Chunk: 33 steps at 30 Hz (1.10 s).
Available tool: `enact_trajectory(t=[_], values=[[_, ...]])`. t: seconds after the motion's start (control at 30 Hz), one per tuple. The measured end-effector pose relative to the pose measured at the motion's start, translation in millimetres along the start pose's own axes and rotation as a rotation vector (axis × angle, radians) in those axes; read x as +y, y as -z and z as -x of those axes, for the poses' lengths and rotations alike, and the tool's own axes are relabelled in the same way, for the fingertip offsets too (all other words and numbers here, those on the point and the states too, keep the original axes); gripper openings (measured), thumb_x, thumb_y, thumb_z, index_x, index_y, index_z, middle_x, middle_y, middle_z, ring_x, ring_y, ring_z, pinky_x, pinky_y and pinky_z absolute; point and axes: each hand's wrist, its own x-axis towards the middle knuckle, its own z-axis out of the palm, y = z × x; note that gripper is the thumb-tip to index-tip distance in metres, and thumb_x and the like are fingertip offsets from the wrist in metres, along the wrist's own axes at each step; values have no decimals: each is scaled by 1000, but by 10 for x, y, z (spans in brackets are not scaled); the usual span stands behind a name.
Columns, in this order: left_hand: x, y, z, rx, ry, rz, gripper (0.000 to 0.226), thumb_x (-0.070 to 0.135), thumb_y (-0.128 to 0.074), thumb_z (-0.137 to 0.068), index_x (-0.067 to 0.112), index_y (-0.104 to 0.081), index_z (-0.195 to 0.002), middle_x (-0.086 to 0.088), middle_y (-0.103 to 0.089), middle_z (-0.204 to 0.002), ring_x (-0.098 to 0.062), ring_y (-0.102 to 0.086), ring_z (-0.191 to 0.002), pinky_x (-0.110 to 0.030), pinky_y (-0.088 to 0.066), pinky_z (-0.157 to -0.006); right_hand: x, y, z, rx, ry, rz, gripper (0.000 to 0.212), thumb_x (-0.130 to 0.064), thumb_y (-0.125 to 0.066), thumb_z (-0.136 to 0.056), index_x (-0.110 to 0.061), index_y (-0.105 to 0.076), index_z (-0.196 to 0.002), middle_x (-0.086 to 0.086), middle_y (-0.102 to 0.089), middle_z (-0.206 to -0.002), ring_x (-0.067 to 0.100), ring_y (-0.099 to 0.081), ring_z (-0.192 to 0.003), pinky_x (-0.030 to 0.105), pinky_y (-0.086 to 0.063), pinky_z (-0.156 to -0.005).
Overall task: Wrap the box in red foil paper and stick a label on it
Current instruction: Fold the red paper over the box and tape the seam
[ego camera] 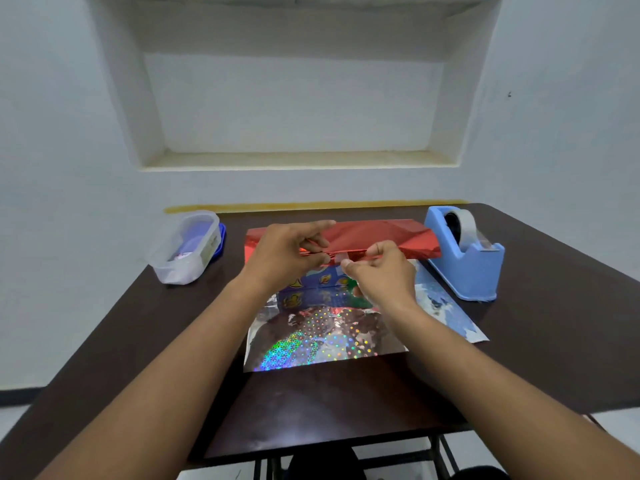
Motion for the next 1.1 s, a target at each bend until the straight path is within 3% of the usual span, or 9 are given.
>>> enact_trajectory(t=[0.2,0.3,0.4,0.53,0.7,0.97,1.1], values=[[-57,-14,2,12,8,81,63,7,-89,-78,23,-69,-135,6,-78,-100,-8,-75,-88,-32,-62,-88,100,-135,-74,33,-15,125,36,-35,-81,-80,-27,-46,-85,-15,-66,-51,20,-73,-65,44,-60,-76],[-72,-28,-4,19,-9,90,60,4,-89,-77,21,-71,-132,2,-79,-98,-11,-76,-87,-35,-62,-87,136,-185,-82,56,-21,152,36,-38,-80,-81,-27,-46,-85,-10,-68,-56,15,-72,-58,42,-60,-73],[-96,-41,-15,23,-17,92,57,3,-89,-77,19,-73,-129,1,-79,-96,-11,-76,-84,-37,-63,-85,166,-214,-102,68,-22,185,38,-47,-78,-78,-26,-47,-82,-6,-70,-59,18,-73,-66,41,-59,-70],[-96,-41,-26,22,-16,78,53,3,-88,-77,17,-75,-127,1,-79,-96,-10,-76,-84,-34,-62,-86,170,-95,-114,96,71,452,51,-59,-77,-73,-22,-43,-69,1,-68,-74,29,-66,-80,33,-41,-61],[-79,-34,-17,18,-13,67,51,5,-89,-78,18,-76,-125,3,-79,-95,-7,-75,-84,-31,-62,-86,106,-41,-62,109,233,526,55,-57,-79,-76,-19,-39,-66,-4,-56,-60,24,-57,-65,32,-32,-54],[-83,-36,3,22,-3,71,38,5,-88,-79,13,-79,-115,0,-79,-95,-10,-75,-86,-29,-62,-83,193,-73,-110,39,280,638,50,-52,-77,-83,-19,-41,-68,0,-66,-75,33,-67,-83,37,-49,-68],[-89,-30,3,24,-4,68,37,6,-89,-77,13,-80,-112,3,-79,-96,-9,-75,-86,-30,-62,-83,45,-4,-150,145,414,615,43,-53,-79,-81,-20,-52,-76,-2,-63,-69,30,-63,-74,34,-46,-63]])
